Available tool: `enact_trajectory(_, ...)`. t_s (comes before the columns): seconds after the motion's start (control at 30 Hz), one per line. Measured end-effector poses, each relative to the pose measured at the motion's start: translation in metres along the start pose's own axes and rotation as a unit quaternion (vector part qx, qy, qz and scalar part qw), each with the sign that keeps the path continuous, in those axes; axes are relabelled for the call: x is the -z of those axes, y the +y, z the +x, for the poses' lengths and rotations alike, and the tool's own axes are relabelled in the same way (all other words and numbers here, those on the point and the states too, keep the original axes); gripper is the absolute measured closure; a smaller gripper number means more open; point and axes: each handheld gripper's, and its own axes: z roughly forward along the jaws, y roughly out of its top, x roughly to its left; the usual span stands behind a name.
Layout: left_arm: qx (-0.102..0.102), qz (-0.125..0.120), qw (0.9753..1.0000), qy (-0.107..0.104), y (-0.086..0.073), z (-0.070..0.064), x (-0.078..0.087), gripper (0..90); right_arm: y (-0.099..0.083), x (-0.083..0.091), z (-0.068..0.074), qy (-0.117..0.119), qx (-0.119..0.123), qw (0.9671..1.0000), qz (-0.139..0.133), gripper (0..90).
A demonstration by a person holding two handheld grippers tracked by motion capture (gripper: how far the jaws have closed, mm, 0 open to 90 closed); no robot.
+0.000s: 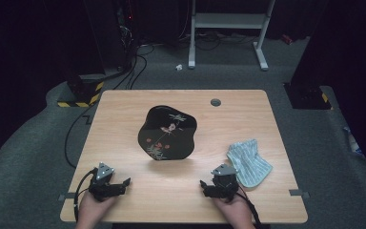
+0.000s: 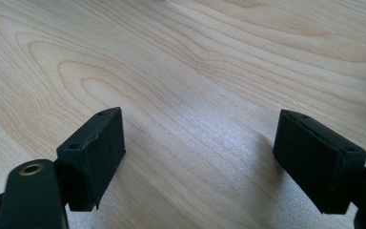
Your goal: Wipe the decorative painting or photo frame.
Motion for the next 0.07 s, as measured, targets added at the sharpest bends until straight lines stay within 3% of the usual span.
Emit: enact_trajectory(0.07, 0.000, 0.000, 1.0000, -0.001, 0.0000, 0.0000, 0.0000, 16.5, 0.0000, 0.0001, 0.0001, 0.000, 0.000, 1.0000, 0.000, 17.5)
